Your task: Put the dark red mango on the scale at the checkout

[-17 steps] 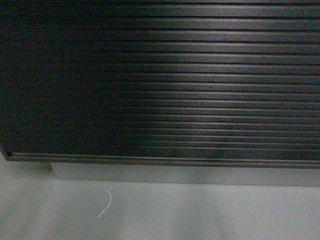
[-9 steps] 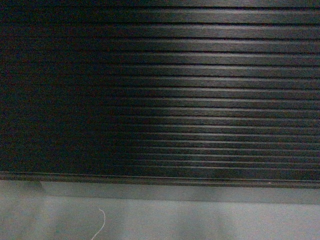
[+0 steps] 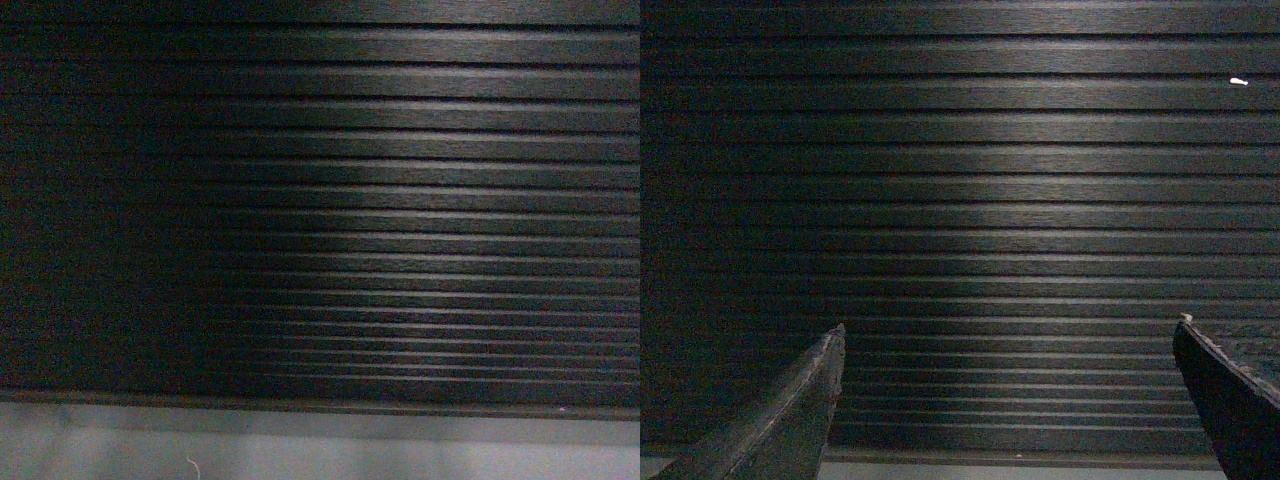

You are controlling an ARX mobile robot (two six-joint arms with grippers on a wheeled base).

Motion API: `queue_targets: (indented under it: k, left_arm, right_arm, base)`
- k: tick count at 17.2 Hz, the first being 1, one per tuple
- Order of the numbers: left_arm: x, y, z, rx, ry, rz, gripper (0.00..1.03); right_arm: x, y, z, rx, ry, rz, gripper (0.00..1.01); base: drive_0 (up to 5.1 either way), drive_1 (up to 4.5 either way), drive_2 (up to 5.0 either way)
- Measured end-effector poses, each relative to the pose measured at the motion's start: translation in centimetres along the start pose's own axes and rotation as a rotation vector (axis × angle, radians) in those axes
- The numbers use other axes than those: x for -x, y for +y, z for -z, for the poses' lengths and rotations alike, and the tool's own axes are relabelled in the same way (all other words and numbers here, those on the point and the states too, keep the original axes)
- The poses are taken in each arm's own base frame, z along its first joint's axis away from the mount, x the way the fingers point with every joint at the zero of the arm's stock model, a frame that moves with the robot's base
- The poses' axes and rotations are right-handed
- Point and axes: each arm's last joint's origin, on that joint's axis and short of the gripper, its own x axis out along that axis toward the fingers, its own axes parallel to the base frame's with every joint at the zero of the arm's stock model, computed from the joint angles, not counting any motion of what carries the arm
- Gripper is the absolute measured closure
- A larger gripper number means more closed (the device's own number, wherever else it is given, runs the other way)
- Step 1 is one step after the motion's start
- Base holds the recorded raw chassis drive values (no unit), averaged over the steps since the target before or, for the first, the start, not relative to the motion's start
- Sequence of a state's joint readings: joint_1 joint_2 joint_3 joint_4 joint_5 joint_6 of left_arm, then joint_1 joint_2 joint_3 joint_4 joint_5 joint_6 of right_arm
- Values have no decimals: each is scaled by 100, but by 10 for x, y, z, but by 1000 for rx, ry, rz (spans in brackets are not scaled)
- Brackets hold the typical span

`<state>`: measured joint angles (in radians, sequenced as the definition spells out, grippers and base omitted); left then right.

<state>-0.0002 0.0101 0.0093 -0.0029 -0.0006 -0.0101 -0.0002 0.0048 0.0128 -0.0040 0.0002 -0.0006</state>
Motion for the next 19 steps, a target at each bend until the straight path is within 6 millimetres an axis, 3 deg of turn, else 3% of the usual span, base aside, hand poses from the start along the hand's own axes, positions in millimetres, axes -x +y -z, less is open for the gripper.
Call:
queue_targets:
  k: [19]
  left_arm:
    - [0,0,0,0,0,0,5]
  right_arm:
    - [0,0,0,0,0,0,3]
  base:
    - [0,11,-11]
